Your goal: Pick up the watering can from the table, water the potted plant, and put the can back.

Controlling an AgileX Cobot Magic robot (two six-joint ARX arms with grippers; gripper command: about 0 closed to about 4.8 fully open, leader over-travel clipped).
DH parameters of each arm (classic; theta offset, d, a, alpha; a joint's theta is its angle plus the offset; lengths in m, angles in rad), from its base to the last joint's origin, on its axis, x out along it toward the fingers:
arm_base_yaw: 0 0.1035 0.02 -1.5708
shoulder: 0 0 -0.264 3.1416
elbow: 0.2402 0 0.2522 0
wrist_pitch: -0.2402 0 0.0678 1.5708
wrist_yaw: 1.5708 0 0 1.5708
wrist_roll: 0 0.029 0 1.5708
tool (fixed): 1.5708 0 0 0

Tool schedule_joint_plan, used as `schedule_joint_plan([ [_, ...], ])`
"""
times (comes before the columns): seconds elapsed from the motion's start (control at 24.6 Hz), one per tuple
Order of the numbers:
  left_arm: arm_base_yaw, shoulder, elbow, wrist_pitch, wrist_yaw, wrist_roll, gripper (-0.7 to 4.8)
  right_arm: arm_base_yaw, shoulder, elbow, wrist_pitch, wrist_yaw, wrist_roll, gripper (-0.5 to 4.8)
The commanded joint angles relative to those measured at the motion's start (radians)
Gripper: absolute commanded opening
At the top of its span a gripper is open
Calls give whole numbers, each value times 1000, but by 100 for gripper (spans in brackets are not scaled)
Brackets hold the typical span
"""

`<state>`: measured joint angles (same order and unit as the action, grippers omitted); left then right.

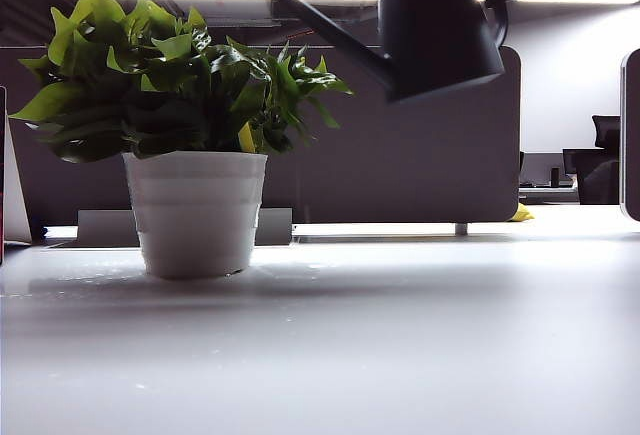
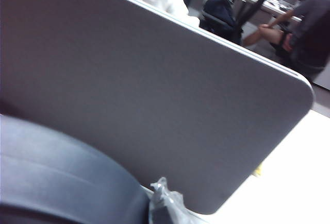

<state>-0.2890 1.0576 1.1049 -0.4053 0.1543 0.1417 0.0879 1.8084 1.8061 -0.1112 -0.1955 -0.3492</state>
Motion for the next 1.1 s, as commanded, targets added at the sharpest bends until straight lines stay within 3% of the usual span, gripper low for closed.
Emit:
schedule_joint_plan([
  [0.04,-6,-3,4,11,8,-1,479,1,-47,-35,223,-64,144,-5],
  [0.37,-17,-2,4,25,51,-15,479,-7,-165,-414,525,-84,240,-5],
  [0.61,-129,0,4,74,44,-30,479,-58,-218,-794,907,-95,375,-5],
  [1.1,-154,27,3,71,49,-79,479,-96,-226,-1102,1061,35,351,-5],
])
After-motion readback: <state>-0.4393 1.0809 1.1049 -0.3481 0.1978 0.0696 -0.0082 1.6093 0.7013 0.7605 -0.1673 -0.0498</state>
